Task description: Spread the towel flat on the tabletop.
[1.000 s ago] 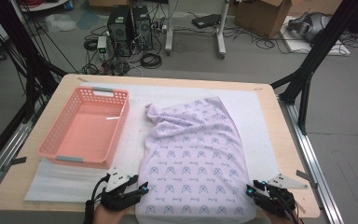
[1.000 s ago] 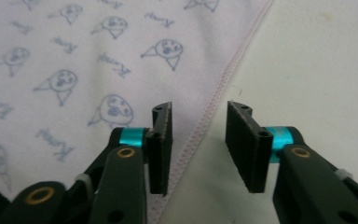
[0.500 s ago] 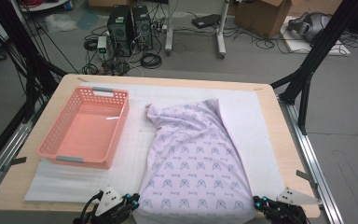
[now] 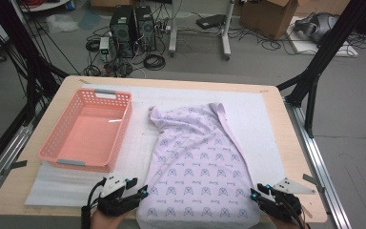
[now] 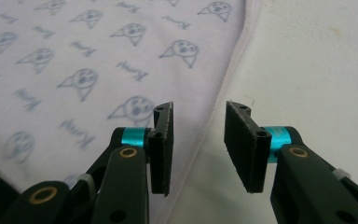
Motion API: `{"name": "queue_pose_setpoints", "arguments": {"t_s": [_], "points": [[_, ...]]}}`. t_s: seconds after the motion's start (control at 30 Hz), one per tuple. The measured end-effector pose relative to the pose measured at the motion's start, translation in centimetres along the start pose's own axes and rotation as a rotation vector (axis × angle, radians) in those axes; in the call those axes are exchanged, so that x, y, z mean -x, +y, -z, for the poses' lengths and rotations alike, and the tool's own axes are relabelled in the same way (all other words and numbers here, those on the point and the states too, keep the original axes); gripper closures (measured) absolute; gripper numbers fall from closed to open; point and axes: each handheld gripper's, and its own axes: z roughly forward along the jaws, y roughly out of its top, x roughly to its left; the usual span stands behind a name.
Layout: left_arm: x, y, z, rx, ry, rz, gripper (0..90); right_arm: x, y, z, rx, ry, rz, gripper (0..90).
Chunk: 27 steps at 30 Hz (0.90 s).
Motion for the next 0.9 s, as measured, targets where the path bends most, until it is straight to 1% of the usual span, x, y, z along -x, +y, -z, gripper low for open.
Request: {"name": "queue_pose_setpoints", "arguments": {"t_s": [0.03, 0.07, 0.1, 0.13, 0.17, 0.2, 0.27, 0.37, 0.4, 0.43, 0.5, 0.57, 0.63, 0.67, 0.7, 0.73, 0.77, 0.8, 0.9], "points": [[0.1, 0.1, -0.6, -0.016, 0.000, -0.008, 51.0, 0.1, 0.1, -0.4, -0.013, -0.006, 0.000, 65.8], [0.3, 0.2, -1.1, -0.030, 0.001, -0.016, 51.1, 0.1, 0.1, -0.6, -0.007, -0.012, 0.005, 71.1], [0.5, 0.2, -1.3, -0.021, 0.011, -0.033, 51.2, 0.2, 0.2, -0.6, -0.009, -0.010, -0.004, 79.1], [0.8, 0.2, -1.4, -0.027, 0.017, -0.048, 57.5, 0.4, 0.2, -0.6, -0.008, 0.014, -0.010, 87.0], [1.1, 0.1, -1.4, -0.031, 0.040, -0.076, 71.9, 0.3, 0.1, -0.5, -0.011, 0.015, 0.001, 87.6], [1.3, 0.0, -1.3, -0.029, 0.040, -0.083, 84.8, 0.2, 0.0, -0.4, -0.014, 0.013, 0.007, 88.0], [1.7, -0.3, -0.8, -0.034, 0.053, -0.094, 86.6, 0.2, -0.2, 0.0, -0.021, 0.020, 0.008, 88.2], [1.6, -1.0, 0.7, -0.032, 0.047, -0.081, 86.7, 0.1, -0.9, 1.2, -0.032, 0.037, 0.016, 88.2], [1.6, -1.4, 1.2, -0.029, 0.040, -0.075, 86.7, 0.0, -1.1, 1.5, -0.033, 0.041, 0.022, 88.2], [1.6, -1.8, 1.7, -0.036, 0.031, -0.075, 86.7, -0.1, -1.4, 1.9, -0.039, 0.052, 0.016, 88.2], [2.0, -2.5, 2.6, -0.041, 0.013, -0.083, 86.6, -0.4, -2.0, 2.6, -0.058, 0.071, 0.028, 88.2], [2.5, -2.8, 3.4, -0.049, -0.004, -0.100, 86.5, -0.9, -2.6, 3.3, -0.070, 0.085, 0.034, 88.2], [2.7, -3.0, 3.8, -0.039, -0.013, -0.106, 85.4, -1.3, -2.9, 3.8, -0.070, 0.094, 0.050, 86.9], [2.6, -3.0, 3.8, -0.032, -0.010, -0.104, 82.2, -1.4, -2.9, 3.9, -0.061, 0.097, 0.047, 83.0], [2.4, -2.8, 3.8, -0.017, -0.011, -0.087, 77.7, -1.4, -2.8, 4.0, -0.045, 0.089, 0.041, 76.9], [2.3, -2.7, 3.8, -0.006, -0.013, -0.074, 72.3, -1.3, -2.6, 4.1, -0.020, 0.089, 0.030, 72.9], [2.1, -2.6, 3.8, 0.009, -0.017, -0.057, 68.5, -1.3, -2.4, 4.1, -0.006, 0.084, 0.024, 69.1], [2.0, -2.4, 3.8, 0.024, -0.022, -0.044, 64.5, -1.3, -2.2, 4.0, 0.012, 0.077, 0.021, 66.3], [1.8, -2.1, 3.6, 0.052, -0.034, -0.045, 60.5, -1.3, -1.5, 3.5, 0.040, 0.052, 0.039, 64.5]]}}
